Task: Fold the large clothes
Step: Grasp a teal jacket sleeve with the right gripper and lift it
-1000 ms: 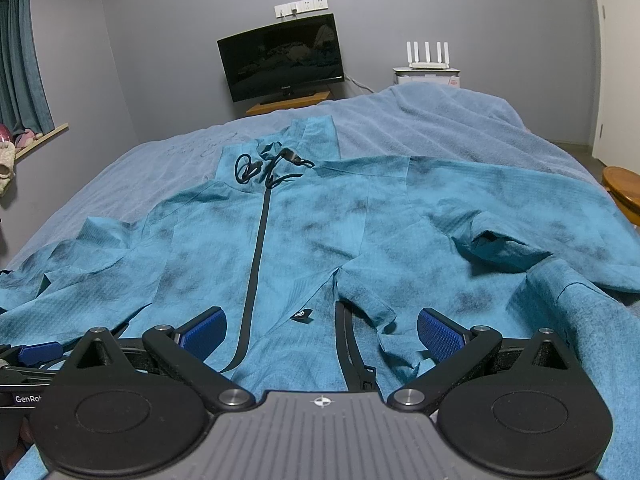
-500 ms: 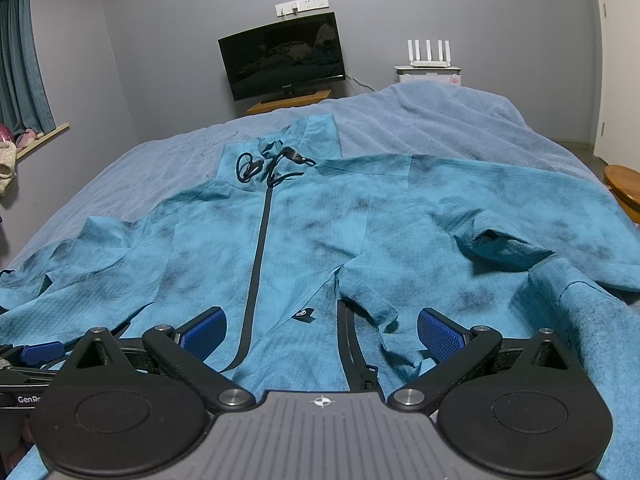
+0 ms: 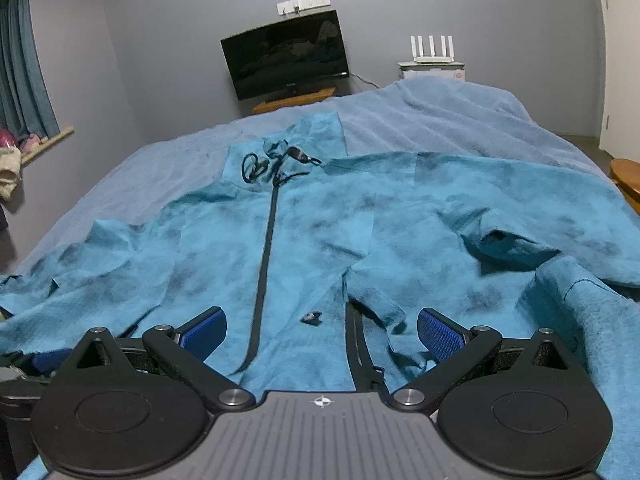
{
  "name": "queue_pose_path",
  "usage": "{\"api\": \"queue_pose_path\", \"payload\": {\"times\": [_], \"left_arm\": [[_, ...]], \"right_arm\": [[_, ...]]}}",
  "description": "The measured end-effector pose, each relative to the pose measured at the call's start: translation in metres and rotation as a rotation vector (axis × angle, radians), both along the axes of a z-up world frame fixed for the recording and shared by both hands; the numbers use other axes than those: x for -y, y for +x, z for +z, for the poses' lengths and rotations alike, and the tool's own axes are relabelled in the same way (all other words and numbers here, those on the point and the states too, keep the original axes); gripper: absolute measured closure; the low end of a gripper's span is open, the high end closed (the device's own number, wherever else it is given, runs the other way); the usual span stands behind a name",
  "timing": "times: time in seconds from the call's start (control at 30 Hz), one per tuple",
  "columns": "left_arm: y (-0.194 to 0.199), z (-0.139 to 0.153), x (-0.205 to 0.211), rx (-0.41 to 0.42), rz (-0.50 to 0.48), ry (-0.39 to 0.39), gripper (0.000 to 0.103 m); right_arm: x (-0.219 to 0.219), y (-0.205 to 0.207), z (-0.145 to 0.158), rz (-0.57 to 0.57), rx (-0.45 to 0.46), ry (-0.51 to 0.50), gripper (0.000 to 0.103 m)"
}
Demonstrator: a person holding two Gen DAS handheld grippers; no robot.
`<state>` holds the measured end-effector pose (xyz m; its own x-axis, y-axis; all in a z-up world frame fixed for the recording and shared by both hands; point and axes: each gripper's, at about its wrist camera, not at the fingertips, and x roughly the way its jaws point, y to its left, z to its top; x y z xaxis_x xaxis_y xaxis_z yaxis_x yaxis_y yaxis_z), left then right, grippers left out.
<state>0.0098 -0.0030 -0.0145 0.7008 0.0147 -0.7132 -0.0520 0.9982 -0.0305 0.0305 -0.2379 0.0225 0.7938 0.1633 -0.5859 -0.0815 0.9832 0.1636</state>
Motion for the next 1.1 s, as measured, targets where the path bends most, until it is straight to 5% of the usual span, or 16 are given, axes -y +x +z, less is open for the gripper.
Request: {"api": "queue_pose_path", "payload": {"times": [0.17, 0.27, 0.4, 0.5, 0.67, 0.8, 0.9, 1.1], "left_arm": [[0.014, -0.005, -0.002, -0.077, -0.012, -0.013, 0.000], [0.024, -0.009, -0.005, -0.121, -0.023, -0.029, 0.000], [0.035, 0.001, -0.009, -0.169, -0.036, -0.048, 0.000], [0.041, 0.027, -0.019, -0.104, -0.066, -0.063, 0.000], [0.061, 0.065, -0.040, 0.057, -0.046, 0.079, 0.000], [0.082, 0.056, -0.058, 0.063, -0.004, 0.144, 0.000], [0.094, 0.033, -0.063, 0.029, 0.012, 0.181, 0.000], [0.105, 0.005, -0.078, -0.053, 0.032, 0.055, 0.000]], "right_arm": [[0.027, -0.006, 0.022, 0.000, 0.078, 0.182, 0.000], [0.058, -0.018, 0.046, -0.055, 0.225, 0.325, 0.000], [0.103, -0.023, 0.077, -0.167, 0.345, 0.272, 0.000], [0.150, -0.015, 0.086, -0.299, 0.301, 0.215, 0.000], [0.236, 0.006, 0.060, -0.492, 0.135, 0.218, 0.000], [0.297, 0.010, 0.016, -0.666, 0.018, 0.269, 0.004], [0.329, 0.004, -0.022, -0.813, -0.048, 0.354, 0.019], [0.351, -0.004, -0.071, -0.965, -0.109, 0.434, 0.035]]}}
